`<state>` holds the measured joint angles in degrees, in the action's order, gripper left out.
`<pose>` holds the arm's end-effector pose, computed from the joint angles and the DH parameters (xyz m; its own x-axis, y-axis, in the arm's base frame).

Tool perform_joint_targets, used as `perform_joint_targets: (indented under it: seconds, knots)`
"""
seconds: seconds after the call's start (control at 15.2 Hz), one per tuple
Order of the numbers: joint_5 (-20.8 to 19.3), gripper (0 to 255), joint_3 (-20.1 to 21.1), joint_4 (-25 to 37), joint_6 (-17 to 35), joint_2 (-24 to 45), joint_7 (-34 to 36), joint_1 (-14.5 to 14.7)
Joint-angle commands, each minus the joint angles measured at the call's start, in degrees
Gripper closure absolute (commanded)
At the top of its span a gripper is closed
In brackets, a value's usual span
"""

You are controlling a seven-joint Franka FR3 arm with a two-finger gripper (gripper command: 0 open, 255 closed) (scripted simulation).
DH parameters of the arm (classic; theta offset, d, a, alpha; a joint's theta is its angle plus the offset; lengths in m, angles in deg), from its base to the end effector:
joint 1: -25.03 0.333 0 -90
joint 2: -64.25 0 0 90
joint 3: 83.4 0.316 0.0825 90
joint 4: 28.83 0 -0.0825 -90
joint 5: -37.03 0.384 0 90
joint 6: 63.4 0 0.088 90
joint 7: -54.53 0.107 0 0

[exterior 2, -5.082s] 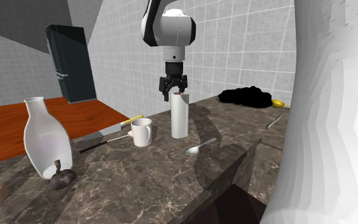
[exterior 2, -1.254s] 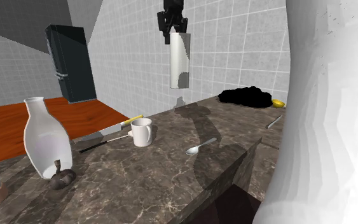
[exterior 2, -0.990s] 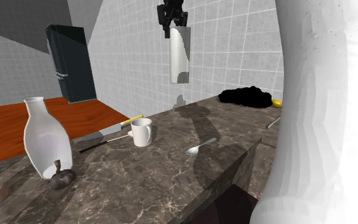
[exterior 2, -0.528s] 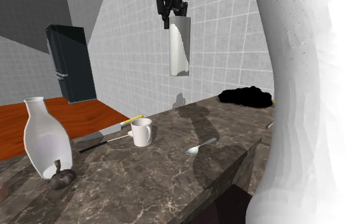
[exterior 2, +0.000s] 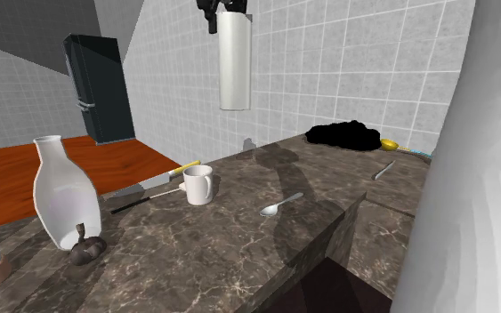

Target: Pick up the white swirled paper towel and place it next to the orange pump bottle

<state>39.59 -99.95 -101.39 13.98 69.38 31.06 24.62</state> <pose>0.5344 -0.1469 0.6973 0.9923 0.1240 0.0056 0.1241 -0.9921 -0.0173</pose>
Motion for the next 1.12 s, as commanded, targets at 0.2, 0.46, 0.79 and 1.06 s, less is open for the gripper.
perform_joint_targets:
  seconds: [0.2,0.46,0.79,1.06]
  knots:
    - [-2.5,255,3.7,-11.3,2.4,-9.4,7.3,4.2]
    - [-3.2,255,7.0,-17.6,3.2,-15.0,12.9,6.5]
    - [-3.0,255,11.5,-23.4,3.5,-20.5,20.0,9.0]
    - [-2.1,255,15.2,-26.6,3.5,-23.8,25.6,10.8]
